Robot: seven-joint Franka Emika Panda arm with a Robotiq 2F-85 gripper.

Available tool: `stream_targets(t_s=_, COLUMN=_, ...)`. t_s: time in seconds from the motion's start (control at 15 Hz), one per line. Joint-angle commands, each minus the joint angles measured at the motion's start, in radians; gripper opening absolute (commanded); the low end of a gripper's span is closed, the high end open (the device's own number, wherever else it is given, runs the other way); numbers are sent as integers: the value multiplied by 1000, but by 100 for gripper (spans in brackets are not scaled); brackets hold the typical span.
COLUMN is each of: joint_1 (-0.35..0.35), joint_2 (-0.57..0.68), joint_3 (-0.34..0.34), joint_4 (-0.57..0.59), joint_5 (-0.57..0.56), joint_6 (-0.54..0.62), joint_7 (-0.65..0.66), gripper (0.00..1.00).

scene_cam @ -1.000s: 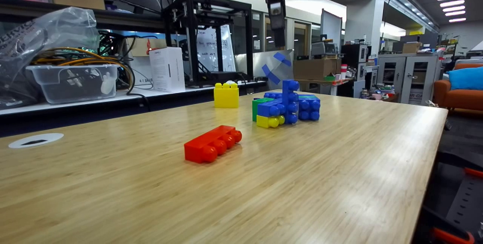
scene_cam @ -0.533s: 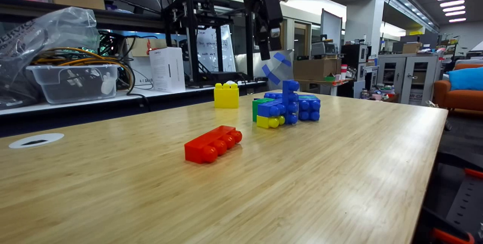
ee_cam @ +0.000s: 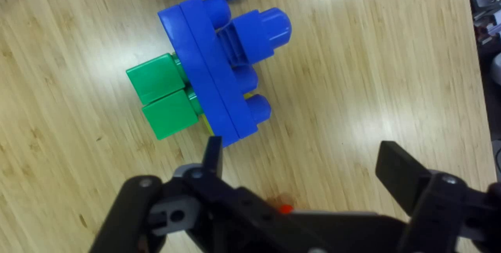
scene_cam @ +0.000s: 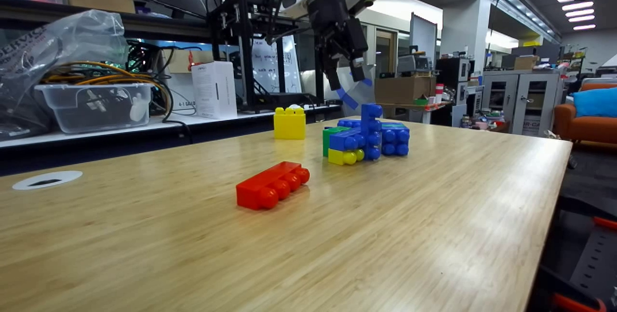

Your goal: Put the stack of blocks upright

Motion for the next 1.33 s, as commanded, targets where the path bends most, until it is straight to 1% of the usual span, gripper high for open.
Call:
stream_targets(t_s=0.0, joint_1=-16, joint_2=-2, joint_3=19, joint_4=3, joint_5=-2, joint_6=-4, joint_7=3, gripper=100)
stream_targets(t_s=0.27, joint_1=-16, joint_2=-3, joint_3=19, joint_4=3, joint_5=-2, joint_6=-4, joint_7=3, gripper=100)
stream_targets(t_s=0.4, joint_1=-20, joint_2=7, joint_3=20, joint_4=0, joint_5=5, joint_6=27, joint_7=-32, gripper=100)
stream_targets(t_s=0.87, joint_1=-27, joint_2=168, joint_3=46, joint_4=23, joint_5=-31, joint_6=175, joint_7=-309, gripper=100)
stream_targets(t_s=1.07, joint_1=-28, joint_2=214, joint_3=53, joint_4=31, joint_5=-61, joint_6=189, joint_7=-391, gripper=100)
stream_targets(t_s=1.27, joint_1=-29, joint_2=220, joint_3=49, joint_4=26, joint_5=-99, joint_6=193, joint_7=-449, gripper=100)
